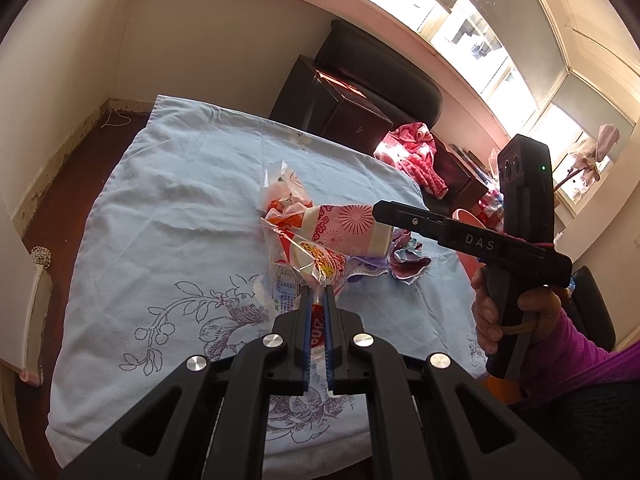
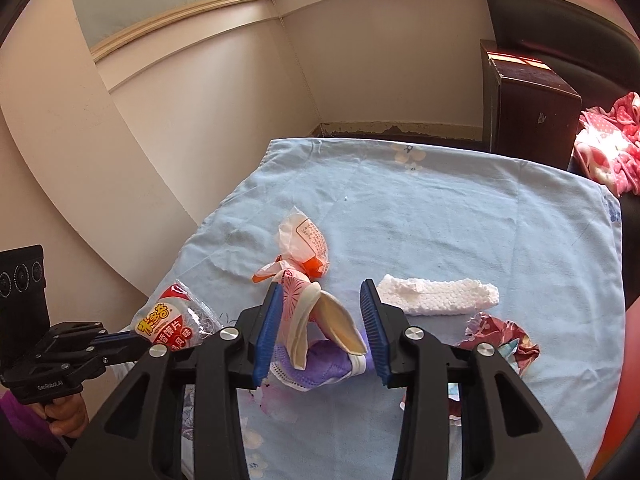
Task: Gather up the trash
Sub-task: 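Grasp clear printed snack bag with left tool while right tool grasps pink paper cup, then carry the snack bag and pink paper cup over the pink bucket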
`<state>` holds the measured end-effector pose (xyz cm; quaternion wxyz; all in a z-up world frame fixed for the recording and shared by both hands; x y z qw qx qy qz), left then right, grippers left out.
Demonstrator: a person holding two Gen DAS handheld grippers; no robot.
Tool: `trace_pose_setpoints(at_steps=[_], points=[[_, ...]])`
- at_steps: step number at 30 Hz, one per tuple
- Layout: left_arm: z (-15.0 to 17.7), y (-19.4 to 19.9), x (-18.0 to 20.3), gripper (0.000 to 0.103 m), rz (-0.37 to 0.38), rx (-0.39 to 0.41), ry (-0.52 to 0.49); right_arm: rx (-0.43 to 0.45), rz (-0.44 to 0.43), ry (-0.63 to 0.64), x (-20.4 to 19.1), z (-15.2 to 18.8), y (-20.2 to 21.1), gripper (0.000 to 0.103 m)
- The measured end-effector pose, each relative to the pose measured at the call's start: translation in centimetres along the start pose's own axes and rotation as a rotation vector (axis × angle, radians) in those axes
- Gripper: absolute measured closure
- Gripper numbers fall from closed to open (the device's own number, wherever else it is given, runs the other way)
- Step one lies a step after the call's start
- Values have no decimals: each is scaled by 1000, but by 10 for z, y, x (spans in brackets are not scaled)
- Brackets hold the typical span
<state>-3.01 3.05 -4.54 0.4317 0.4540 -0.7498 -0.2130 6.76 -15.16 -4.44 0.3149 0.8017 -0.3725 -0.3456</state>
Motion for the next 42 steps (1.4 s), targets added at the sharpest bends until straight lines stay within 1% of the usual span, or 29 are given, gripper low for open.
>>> trace_pose_setpoints(at_steps=[2,5,8,10,14,21,26,35,42], points=[[0,-2,-3,99,-2,-3,12,-5,11,21,-5,3,-5,62],[1,-3,-6,99,-9,-4,22,-7,52,55,-10,10,-7,62],[1,-1,-7,99,-12,3,25,1,68,65,-13,17,-5,63],[1,0,-7,99,-23,9,22,7,78,73,-14,21,-1,73],[2,4,-3,99,-36,24,22,26,88,92,-19,27,11,76],[1,15,7,99,-43,67,20,98,95,65,-18,34,43,77],[-3,17,19,99,-39,87,4,131,126,52,-16,43,60,77],[-14,6,39,99,-36,88,-11,168,201,-8,0,62,90,77],[-20,-4,58,99,-11,83,-26,198,269,-51,13,73,111,77]])
Point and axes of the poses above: each gripper's, at about its wrist camera, not at the fingertips, and y roughly against the way its jaws point, x to its right, z to its underside, the point moved 5 cm from there along -y, roughly the way its jaws point, and after that the axes turned 8 degrees about -x, right-handed, at the moved point
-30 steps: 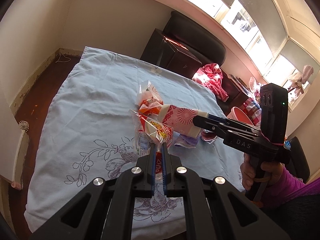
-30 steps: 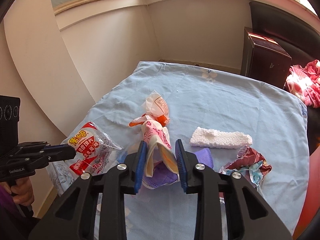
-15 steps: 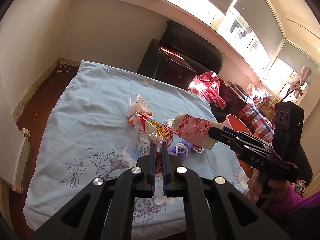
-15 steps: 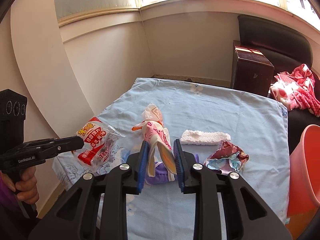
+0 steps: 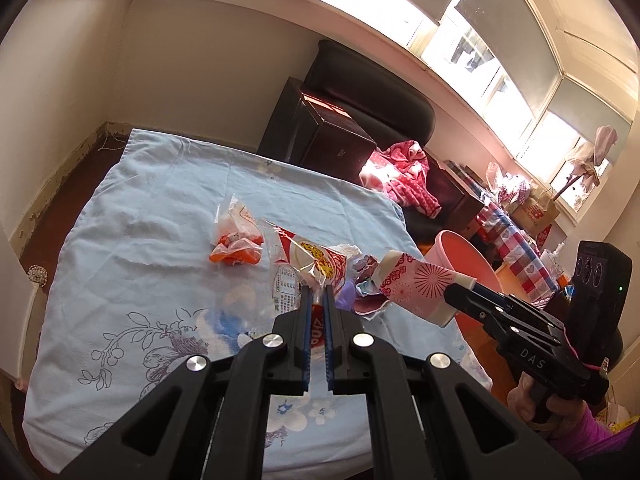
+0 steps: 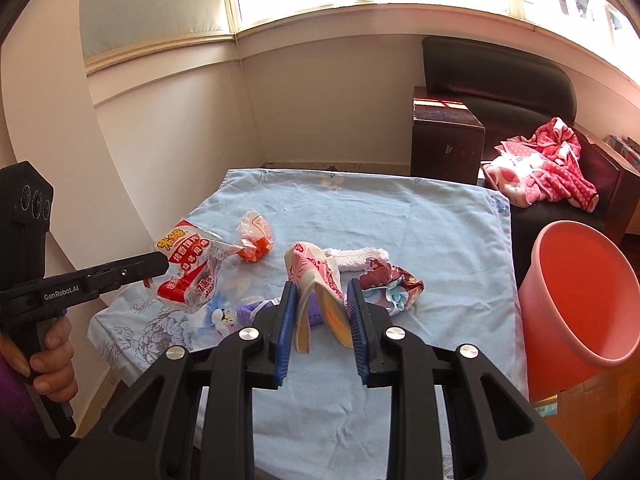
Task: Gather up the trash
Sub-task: 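Carry the snack bag and pink paper cup over the pink bucket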
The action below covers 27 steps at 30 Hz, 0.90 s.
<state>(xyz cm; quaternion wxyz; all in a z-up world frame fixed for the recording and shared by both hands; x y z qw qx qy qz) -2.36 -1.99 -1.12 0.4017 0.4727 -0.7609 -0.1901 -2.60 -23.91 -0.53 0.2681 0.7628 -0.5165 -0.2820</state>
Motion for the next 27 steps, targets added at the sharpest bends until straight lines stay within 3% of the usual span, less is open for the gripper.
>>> trace_pose_setpoints(at_steps=[8,18,27], points=[[-6,-12,35,99,20,-10,-54,31,44,-54,26,9,21,77],[-9,-32,60,99,22,-47,-90,46,45,-91,42,16,19,77],[-19,-64,92,99,52,-75,-127,77,114,-155,77,16,24,77]])
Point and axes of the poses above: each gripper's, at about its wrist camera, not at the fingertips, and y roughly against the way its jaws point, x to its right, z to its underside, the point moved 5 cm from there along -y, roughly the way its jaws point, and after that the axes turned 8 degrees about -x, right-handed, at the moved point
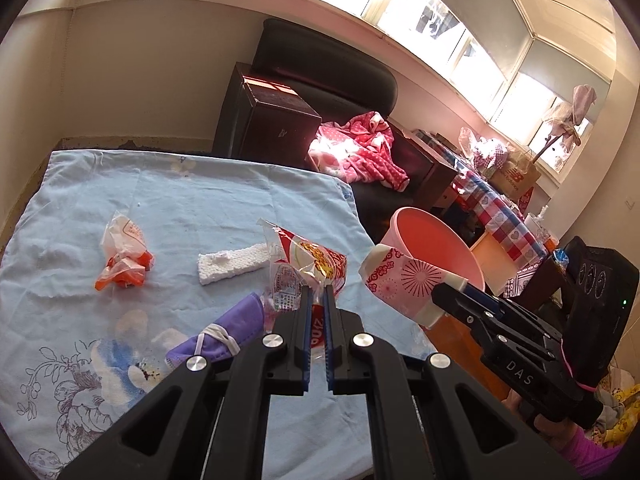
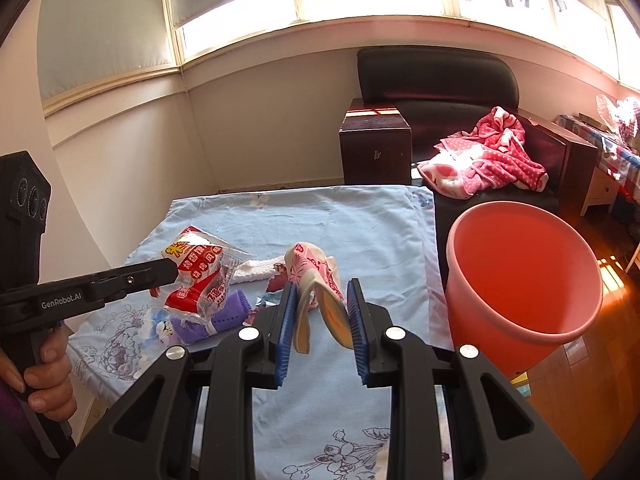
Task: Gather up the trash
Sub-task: 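Carry the snack bag and pink paper cup over the pink bucket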
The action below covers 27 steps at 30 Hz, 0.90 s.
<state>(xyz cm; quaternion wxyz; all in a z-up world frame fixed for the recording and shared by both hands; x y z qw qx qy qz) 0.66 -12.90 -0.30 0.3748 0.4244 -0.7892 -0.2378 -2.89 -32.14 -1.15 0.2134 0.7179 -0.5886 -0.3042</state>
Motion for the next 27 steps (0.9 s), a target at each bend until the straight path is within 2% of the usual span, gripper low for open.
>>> trace_pose_setpoints(at_steps=[13,27], points=[[-30,-63,60,99,49,-69,-85,27,141,-127,74,-15,6,77],[-52,-130,135,99,123,-135,-172,24,295,-268,154,-8,8,77]])
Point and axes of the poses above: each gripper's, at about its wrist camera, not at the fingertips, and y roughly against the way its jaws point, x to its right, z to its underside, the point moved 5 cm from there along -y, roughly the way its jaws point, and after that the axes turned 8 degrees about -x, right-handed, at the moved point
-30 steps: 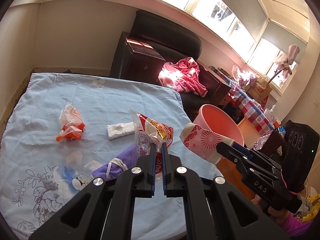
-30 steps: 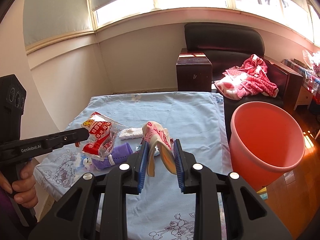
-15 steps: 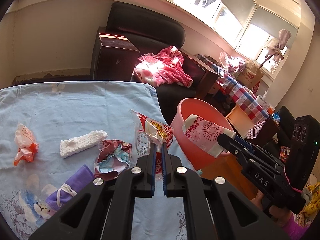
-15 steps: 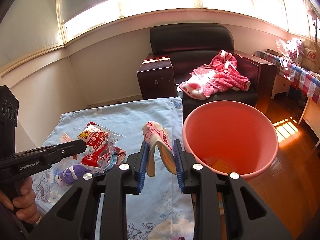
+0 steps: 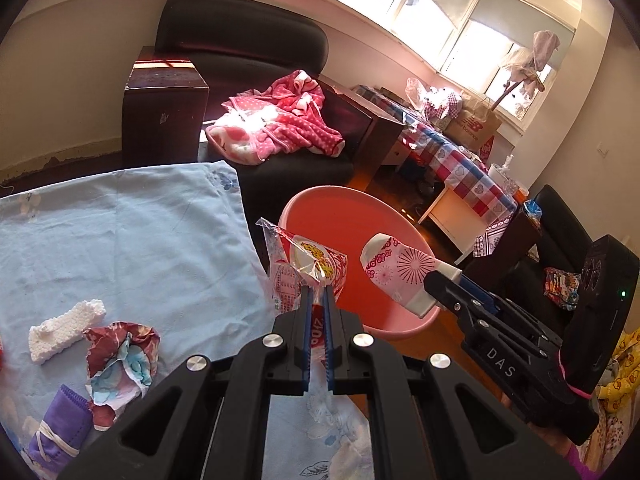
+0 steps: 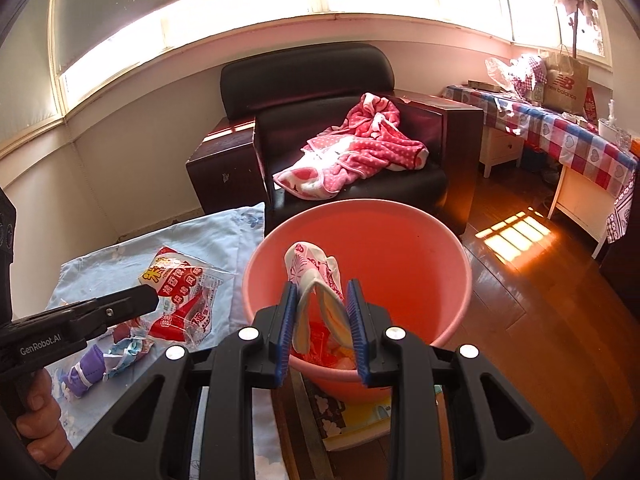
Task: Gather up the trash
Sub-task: 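Carry the snack bag and pink paper cup over the pink bucket, then open both tools to drop the bag and cup into the bucket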
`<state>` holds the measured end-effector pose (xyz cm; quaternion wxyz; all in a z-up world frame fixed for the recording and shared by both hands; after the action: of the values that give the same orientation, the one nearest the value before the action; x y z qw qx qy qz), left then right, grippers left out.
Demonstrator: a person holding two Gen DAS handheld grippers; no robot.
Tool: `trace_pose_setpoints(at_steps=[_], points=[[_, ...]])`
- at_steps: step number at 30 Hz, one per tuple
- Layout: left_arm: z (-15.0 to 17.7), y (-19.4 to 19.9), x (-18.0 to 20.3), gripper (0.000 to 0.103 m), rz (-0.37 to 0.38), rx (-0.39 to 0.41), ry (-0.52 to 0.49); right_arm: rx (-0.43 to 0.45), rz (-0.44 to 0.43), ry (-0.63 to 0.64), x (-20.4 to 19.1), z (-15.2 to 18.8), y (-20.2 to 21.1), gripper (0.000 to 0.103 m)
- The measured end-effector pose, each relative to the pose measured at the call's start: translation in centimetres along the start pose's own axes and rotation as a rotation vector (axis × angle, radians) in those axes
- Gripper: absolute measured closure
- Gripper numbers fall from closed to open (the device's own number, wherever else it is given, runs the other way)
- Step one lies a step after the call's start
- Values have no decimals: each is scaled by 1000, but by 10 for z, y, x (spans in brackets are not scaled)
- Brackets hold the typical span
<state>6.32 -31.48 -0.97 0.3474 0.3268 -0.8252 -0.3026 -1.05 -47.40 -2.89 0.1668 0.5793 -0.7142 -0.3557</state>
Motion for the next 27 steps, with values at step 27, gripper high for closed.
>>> trace_pose_setpoints(at_steps=[27], points=[[-20,-77,20,94,15,-77,-16,-79,67,-43,21,2,-40,73]])
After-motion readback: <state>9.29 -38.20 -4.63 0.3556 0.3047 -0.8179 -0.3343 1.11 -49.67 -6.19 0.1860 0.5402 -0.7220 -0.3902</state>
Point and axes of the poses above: each gripper's, at about its wrist camera, not at the fingertips, and y roughly against the way its jaws point, x to its right, z to its underside, the point moved 5 cm from there along -y, roughly the way its jaws point, and after that the axes turned 8 degrees about -x, right-handed, at the moved point
